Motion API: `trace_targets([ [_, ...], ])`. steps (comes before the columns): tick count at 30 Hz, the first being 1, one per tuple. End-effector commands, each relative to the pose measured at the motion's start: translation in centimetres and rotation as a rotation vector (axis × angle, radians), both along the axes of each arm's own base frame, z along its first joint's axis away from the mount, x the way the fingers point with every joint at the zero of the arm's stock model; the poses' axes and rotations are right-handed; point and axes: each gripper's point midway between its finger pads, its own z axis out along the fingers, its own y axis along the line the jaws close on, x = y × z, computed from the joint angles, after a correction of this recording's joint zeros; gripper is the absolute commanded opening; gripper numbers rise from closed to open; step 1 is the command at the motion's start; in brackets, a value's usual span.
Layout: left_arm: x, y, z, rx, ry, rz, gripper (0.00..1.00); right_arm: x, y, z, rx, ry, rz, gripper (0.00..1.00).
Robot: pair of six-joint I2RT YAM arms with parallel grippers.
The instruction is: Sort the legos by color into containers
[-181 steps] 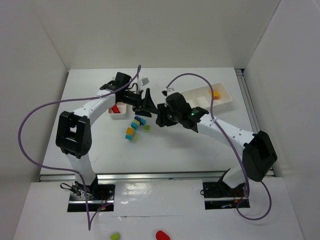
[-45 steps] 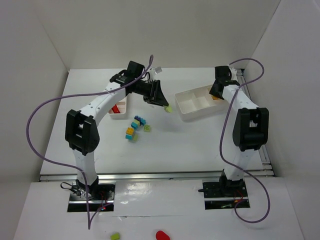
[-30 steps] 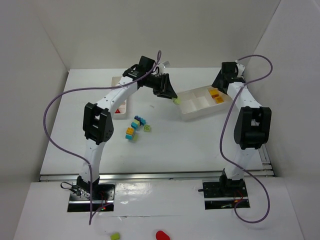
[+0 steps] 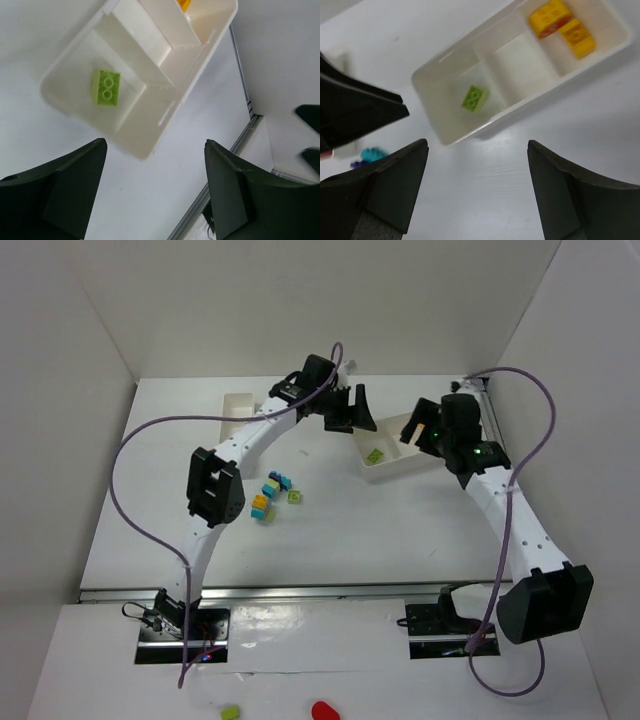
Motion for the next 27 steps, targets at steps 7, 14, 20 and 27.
trace_targets([
  [7,-3.0,20.5,8.4,0.286,-0.16,0.418,0.79,-3.6,20.1,-6.1,-0.129,0.104,0.564,0.93],
  [14,-7.6,31.1,7.8,0.384,-0.111,0.697,0.81,-3.7,28.2,-13.0,-0.175,0.241,0.636,0.97],
  [20,-8.6,32.8,7.3,0.391,-0.095,0.733,0.81,-1.6,31.7,-16.2,-0.137,0.262,0.63,0.99],
  [27,-8.7,32.5,6.8,0.378,-0.093,0.72,0.81,-1.3,32.8,-19.2,-0.146,0.303,0.625,0.96],
])
